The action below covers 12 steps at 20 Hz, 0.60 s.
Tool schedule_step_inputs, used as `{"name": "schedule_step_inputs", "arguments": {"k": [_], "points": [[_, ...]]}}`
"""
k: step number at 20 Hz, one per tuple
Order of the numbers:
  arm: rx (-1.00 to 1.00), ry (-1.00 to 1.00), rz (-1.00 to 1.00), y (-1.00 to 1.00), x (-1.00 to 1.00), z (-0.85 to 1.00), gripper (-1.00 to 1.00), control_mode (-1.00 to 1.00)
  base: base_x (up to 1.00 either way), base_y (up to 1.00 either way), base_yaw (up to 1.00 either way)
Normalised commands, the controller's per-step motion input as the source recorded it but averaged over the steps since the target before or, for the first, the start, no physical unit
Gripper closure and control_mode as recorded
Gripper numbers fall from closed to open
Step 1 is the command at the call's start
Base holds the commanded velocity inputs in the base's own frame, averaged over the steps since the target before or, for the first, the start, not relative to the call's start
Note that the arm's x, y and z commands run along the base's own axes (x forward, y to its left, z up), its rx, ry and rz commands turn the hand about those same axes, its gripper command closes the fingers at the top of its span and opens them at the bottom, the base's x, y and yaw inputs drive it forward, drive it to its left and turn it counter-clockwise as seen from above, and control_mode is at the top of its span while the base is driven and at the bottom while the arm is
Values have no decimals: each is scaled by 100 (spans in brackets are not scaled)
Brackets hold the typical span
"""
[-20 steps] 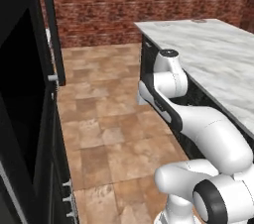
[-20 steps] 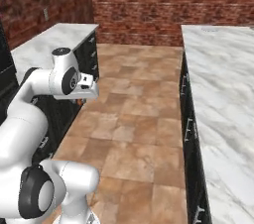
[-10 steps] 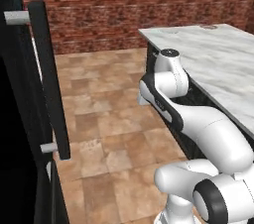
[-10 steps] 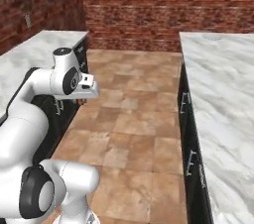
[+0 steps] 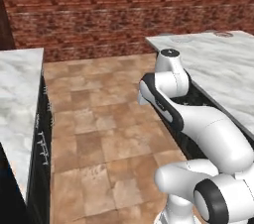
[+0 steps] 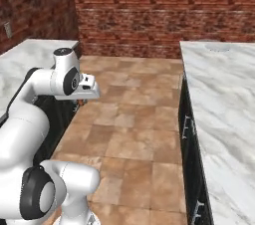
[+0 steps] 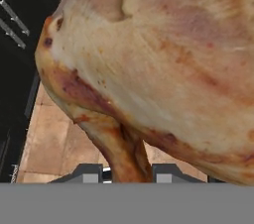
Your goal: Take the chicken drumsticks from the pan and place one on each plate on the dining counter.
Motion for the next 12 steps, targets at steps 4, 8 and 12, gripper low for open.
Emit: {"name": "schedule_step_inputs", "arguments": {"k": [4,8,12], "points": [[0,0,0,0,0,0,100,100,100,0,-4],[0,0,0,0,0,0,100,100,100,0,-7],[0,0,0,0,0,0,100,100,100,0,-8]]}}
